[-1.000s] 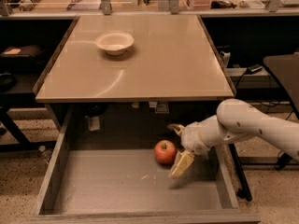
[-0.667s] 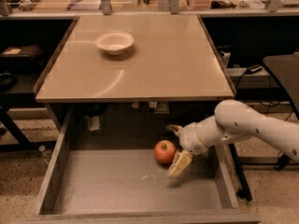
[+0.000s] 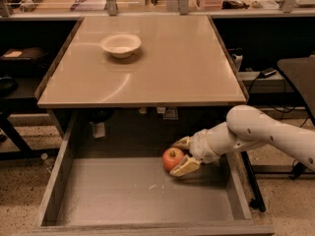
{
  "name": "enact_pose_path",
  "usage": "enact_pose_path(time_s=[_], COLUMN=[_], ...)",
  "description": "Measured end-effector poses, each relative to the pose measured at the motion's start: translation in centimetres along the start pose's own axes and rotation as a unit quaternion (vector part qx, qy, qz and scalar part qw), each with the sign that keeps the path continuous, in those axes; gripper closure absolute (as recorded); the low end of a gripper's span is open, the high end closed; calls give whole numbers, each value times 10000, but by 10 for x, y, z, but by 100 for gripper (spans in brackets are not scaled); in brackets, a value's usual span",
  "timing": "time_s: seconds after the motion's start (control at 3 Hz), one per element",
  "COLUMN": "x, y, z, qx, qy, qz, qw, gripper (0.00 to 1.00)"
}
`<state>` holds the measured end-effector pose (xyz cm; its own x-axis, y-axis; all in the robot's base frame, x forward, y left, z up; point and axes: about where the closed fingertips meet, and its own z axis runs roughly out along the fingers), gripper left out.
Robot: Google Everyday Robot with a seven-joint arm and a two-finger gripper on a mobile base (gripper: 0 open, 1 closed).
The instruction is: Pick apple from top drawer and place on counter
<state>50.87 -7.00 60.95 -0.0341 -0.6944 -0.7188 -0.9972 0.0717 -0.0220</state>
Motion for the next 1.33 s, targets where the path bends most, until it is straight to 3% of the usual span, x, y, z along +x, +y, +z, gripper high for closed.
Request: enact_pose_path(time_s=[0.67,1.0,1.33], x=[0,1,-16], y=[0,12,19], z=[0,2,-10], qx=[0,-44,-11], qy=[0,-10,43], qz=[0,-5,-48], qw=[10000,10000,10000], gripper=[87,100,100])
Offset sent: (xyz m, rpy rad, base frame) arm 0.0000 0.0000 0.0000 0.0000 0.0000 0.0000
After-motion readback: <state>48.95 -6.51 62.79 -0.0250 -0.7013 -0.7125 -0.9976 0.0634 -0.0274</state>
